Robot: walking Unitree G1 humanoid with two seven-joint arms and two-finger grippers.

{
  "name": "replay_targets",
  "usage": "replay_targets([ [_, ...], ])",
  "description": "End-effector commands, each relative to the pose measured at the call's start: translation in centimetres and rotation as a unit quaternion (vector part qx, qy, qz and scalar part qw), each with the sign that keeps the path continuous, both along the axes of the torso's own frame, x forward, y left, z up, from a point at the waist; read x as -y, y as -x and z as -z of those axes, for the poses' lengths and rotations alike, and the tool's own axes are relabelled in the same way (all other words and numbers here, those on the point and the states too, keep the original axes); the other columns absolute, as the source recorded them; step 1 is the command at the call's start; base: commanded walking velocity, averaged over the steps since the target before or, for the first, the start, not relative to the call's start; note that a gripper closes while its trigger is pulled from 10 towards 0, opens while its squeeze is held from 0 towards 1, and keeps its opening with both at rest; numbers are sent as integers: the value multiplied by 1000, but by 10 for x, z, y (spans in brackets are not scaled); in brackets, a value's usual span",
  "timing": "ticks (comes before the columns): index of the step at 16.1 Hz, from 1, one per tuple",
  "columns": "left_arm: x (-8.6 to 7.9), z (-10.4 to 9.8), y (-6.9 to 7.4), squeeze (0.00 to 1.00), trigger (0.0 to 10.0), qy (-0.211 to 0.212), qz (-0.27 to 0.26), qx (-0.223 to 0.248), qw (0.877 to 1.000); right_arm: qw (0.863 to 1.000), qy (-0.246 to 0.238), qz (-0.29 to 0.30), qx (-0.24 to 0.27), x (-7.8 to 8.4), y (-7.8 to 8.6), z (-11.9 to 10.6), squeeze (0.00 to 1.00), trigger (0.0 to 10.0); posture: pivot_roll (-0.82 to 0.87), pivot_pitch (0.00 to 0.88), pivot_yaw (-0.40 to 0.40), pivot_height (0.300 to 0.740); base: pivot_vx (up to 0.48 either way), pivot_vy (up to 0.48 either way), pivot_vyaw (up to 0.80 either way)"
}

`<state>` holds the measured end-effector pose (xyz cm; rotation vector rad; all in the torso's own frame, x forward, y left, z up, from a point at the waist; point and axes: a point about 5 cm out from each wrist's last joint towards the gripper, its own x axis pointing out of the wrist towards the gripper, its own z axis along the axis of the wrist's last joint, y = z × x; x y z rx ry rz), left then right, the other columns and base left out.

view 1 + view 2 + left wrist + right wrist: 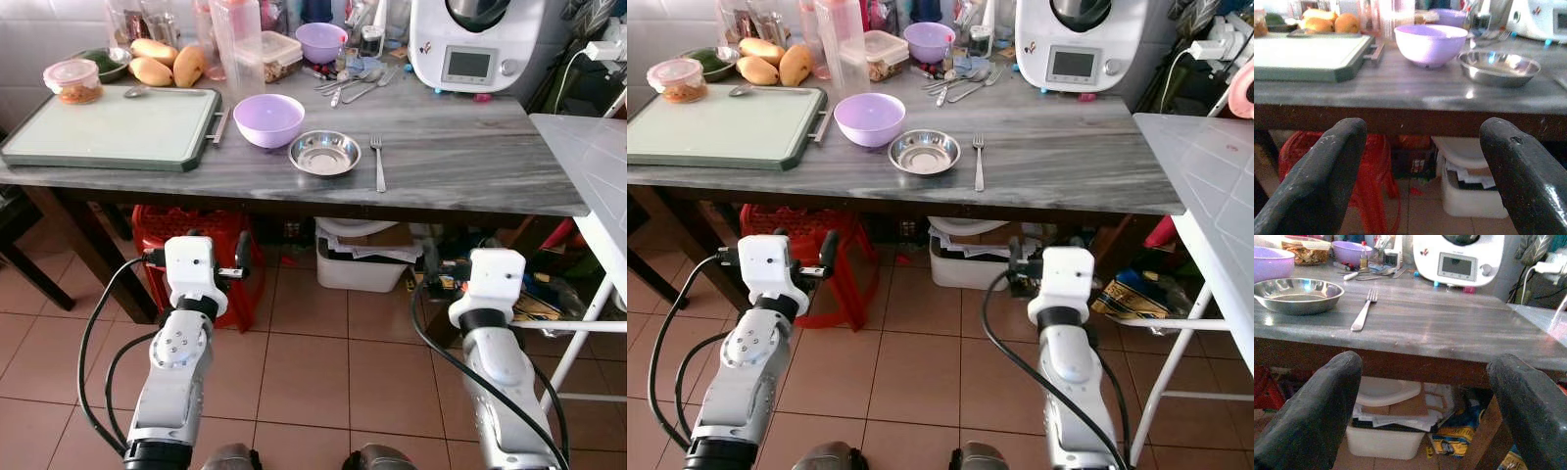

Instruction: Setting the table

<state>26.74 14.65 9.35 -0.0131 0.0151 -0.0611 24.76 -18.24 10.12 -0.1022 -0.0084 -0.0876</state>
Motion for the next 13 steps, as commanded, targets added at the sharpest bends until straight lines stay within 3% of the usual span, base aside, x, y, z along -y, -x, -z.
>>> replay_targets([
  [1,-2,1,2,0,10000,-4,2,-5,1000,1000,-3,-4,4,0,2,-3,0,10000,-51,0,-11,719,0,0,0],
  [9,-2,-4,-1,0,10000,-8,2,-5,1000,1000,-11,13,4,4,-7,-4,0,10000,-40,0,1,719,0,0,0],
  [13,-1,-7,-4,0,10000,-11,3,-2,1000,1000,-13,14,7,3,-10,-5,0,10000,-37,0,5,719,-260,0,0],
])
